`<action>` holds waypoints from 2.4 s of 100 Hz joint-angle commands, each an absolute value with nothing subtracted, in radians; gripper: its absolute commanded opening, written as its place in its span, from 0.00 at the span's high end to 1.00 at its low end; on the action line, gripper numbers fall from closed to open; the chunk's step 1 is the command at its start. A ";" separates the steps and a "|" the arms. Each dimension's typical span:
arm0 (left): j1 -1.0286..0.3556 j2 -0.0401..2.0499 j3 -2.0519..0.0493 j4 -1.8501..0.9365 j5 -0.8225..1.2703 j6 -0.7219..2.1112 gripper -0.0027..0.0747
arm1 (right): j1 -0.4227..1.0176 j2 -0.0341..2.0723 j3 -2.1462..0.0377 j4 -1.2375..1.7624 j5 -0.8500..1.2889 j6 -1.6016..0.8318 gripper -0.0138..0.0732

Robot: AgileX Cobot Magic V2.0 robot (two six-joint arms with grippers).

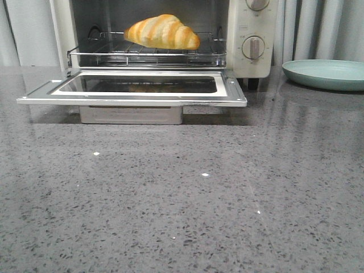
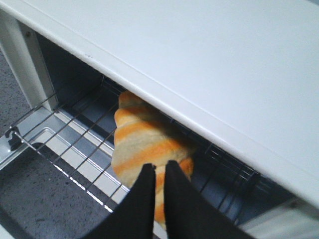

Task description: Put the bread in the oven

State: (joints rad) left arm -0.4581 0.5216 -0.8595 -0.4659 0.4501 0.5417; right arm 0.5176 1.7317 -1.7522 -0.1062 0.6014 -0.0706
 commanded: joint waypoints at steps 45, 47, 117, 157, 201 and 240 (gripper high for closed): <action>-0.453 0.164 -0.501 -0.283 0.354 0.262 0.99 | 0.561 0.494 -0.727 -0.131 0.338 -0.075 0.90; -0.453 0.154 -0.488 -0.285 0.351 0.260 0.99 | 0.555 0.442 -0.696 -0.133 0.352 -0.067 0.90; -0.453 0.135 -0.432 -0.297 0.306 0.259 0.99 | 0.463 -0.003 -0.446 -0.169 0.514 -0.022 0.90; -0.453 0.134 -0.420 -0.228 0.306 0.259 0.99 | 0.463 -0.003 -0.446 -0.169 0.514 -0.022 0.90; -0.090 0.005 0.000 -0.025 0.038 0.119 0.99 | 0.463 -0.003 -0.446 -0.169 0.514 -0.022 0.90; 0.001 -0.029 0.023 -0.043 0.273 0.125 0.99 | 0.463 -0.003 -0.446 -0.169 0.514 -0.022 0.90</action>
State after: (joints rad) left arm -0.0028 -0.0016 0.0025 -0.0357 0.3311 0.1333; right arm 0.4697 -0.0145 -0.4242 -0.1573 0.5857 -0.0234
